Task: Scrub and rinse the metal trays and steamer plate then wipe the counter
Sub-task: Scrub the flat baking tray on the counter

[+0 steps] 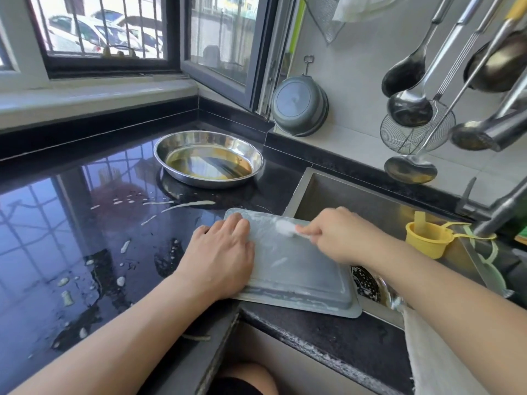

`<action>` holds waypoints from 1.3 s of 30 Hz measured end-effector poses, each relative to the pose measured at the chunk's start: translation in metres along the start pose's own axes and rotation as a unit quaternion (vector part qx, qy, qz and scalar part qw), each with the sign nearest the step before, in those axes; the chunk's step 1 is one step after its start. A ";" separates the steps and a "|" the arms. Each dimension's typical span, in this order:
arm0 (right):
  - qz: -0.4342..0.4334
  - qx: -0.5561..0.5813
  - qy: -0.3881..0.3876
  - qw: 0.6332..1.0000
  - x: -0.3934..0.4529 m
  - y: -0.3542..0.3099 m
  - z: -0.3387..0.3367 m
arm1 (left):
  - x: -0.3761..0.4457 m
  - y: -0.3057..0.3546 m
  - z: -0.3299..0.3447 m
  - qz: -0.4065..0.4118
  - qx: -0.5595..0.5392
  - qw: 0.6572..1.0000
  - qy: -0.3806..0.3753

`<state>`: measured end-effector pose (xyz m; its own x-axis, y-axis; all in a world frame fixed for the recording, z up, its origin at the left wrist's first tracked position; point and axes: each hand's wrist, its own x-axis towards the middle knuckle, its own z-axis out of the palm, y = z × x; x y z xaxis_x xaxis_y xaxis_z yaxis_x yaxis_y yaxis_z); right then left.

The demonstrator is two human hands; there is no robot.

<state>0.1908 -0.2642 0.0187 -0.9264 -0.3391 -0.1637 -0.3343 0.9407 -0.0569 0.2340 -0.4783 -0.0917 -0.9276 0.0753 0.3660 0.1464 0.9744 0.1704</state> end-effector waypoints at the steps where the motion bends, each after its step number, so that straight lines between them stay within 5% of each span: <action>1: 0.020 -0.008 0.017 1.000 0.005 0.006 -0.003 | 0.000 0.000 0.000 0.000 -0.002 1.000 -0.003; 8: -0.058 0.034 -0.052 0.996 -0.014 -0.009 0.006 | 0.000 0.002 -0.005 0.004 -0.008 1.000 -0.006; 13: 0.010 0.005 0.002 1.000 0.006 0.005 -0.002 | -0.001 -0.001 -0.004 -0.001 -0.019 1.000 -0.006; 18: -0.083 0.013 -0.069 0.994 -0.043 -0.021 0.010 | 0.000 -0.001 -0.002 -0.006 -0.019 1.000 0.008; 23: -0.024 -0.010 -0.013 1.000 -0.035 -0.014 0.006 | -0.001 0.000 -0.003 -0.018 -0.021 1.000 0.012; 28: -0.113 0.000 -0.036 0.993 -0.071 -0.037 0.020 | 0.002 -0.003 -0.014 -0.017 -0.027 0.999 -0.033; 39: -0.122 0.052 -0.021 0.991 -0.068 -0.009 0.031 | 0.002 -0.012 -0.025 -0.012 -0.051 0.997 -0.057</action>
<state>0.2625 -0.2493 0.0001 -0.8116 -0.5579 -0.1733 -0.5254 0.8268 -0.2011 0.2388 -0.4948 -0.0701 -0.9634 0.0809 0.2555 0.1519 0.9503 0.2718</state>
